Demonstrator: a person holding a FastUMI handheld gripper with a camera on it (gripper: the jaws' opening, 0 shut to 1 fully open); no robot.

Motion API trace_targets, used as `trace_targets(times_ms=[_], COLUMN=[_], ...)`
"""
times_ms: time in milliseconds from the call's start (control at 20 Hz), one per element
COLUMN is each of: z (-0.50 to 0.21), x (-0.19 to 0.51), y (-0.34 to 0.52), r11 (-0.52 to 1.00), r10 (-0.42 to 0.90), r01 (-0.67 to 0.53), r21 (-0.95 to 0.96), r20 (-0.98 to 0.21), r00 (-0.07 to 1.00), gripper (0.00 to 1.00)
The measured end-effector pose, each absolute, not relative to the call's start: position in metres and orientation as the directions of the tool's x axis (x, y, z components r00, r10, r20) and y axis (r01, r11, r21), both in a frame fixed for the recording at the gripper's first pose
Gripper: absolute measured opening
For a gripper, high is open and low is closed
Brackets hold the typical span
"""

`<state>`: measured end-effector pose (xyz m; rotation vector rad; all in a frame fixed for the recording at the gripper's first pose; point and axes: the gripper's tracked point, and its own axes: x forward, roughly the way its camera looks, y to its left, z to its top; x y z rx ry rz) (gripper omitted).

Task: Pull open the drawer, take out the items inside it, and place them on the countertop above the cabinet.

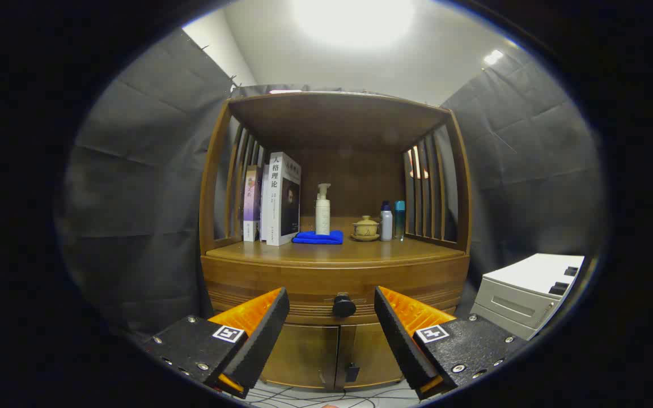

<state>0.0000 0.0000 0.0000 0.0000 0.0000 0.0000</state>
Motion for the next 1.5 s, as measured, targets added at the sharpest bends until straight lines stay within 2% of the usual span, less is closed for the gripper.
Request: trace_targets(times_ms=[600, 950, 1250, 1500], z=[-0.007, 0.000, 0.011, 0.020], x=[0.000, -0.001, 0.007, 0.032], y=[-0.024, -0.011, -0.016, -0.010], r11=[0.998, 0.999, 0.998, 0.999], r10=[-0.063, -0.025, -0.049, -0.035], r01=[0.064, 0.025, 0.049, 0.035], r21=[0.025, 0.022, -0.046, 0.004], r20=[-0.024, 0.008, -0.001, 0.010], r00=[0.998, 1.000, 0.999, 0.999], gripper=[0.95, 0.95, 0.95, 0.95])
